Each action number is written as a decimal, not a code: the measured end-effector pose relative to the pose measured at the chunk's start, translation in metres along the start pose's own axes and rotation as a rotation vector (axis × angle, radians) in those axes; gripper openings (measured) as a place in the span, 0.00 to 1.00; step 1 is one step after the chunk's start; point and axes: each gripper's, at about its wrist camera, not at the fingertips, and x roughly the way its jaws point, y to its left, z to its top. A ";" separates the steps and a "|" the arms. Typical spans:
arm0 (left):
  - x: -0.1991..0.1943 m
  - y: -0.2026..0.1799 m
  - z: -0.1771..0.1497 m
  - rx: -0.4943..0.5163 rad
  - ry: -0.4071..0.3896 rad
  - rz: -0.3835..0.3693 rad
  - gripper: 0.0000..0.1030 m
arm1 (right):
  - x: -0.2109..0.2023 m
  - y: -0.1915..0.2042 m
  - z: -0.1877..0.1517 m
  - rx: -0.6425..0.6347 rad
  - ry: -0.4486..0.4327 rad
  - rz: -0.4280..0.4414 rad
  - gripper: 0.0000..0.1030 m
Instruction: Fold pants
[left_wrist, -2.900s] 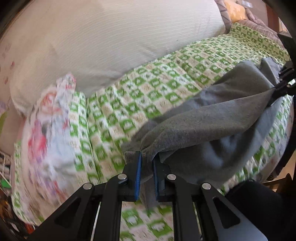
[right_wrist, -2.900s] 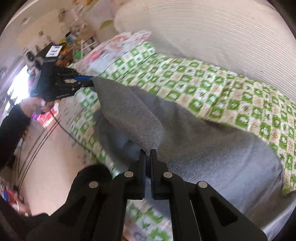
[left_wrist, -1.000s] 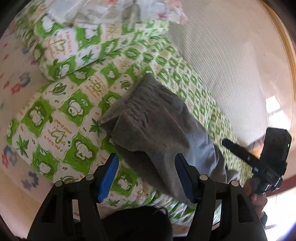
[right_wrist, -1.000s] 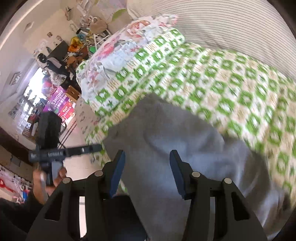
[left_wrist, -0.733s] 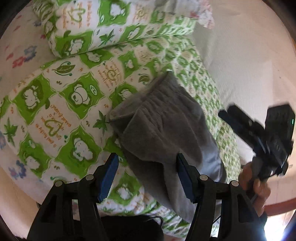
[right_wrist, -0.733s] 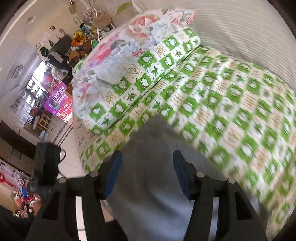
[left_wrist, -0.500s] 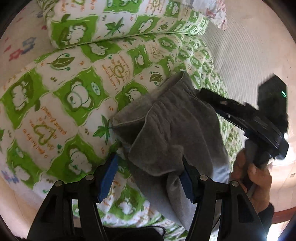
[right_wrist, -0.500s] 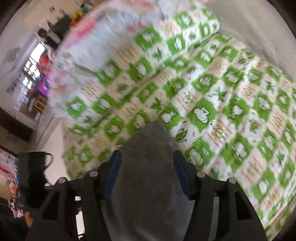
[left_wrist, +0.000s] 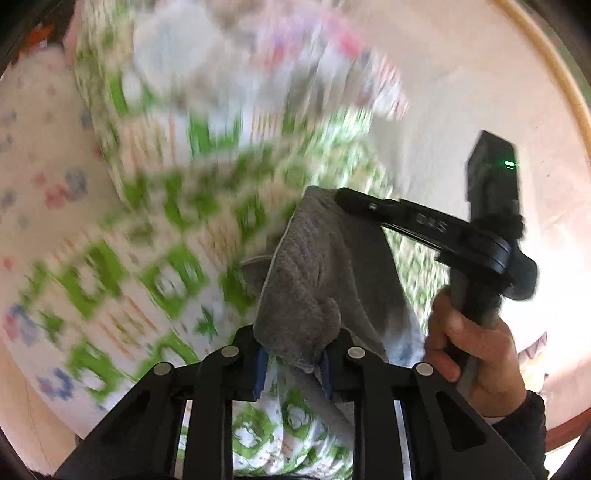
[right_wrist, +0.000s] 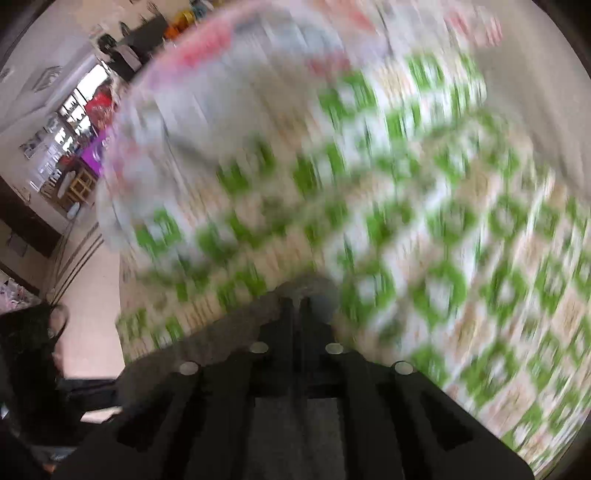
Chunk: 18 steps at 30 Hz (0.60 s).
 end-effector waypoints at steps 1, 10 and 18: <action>-0.002 0.001 0.000 0.019 -0.014 0.024 0.22 | 0.000 0.003 0.010 0.010 -0.023 0.028 0.04; 0.018 0.045 -0.023 -0.046 0.100 0.079 0.34 | 0.038 0.001 -0.006 0.114 0.067 0.096 0.10; -0.037 -0.010 -0.010 0.157 -0.035 0.143 0.50 | -0.088 -0.026 -0.055 0.239 -0.144 0.035 0.59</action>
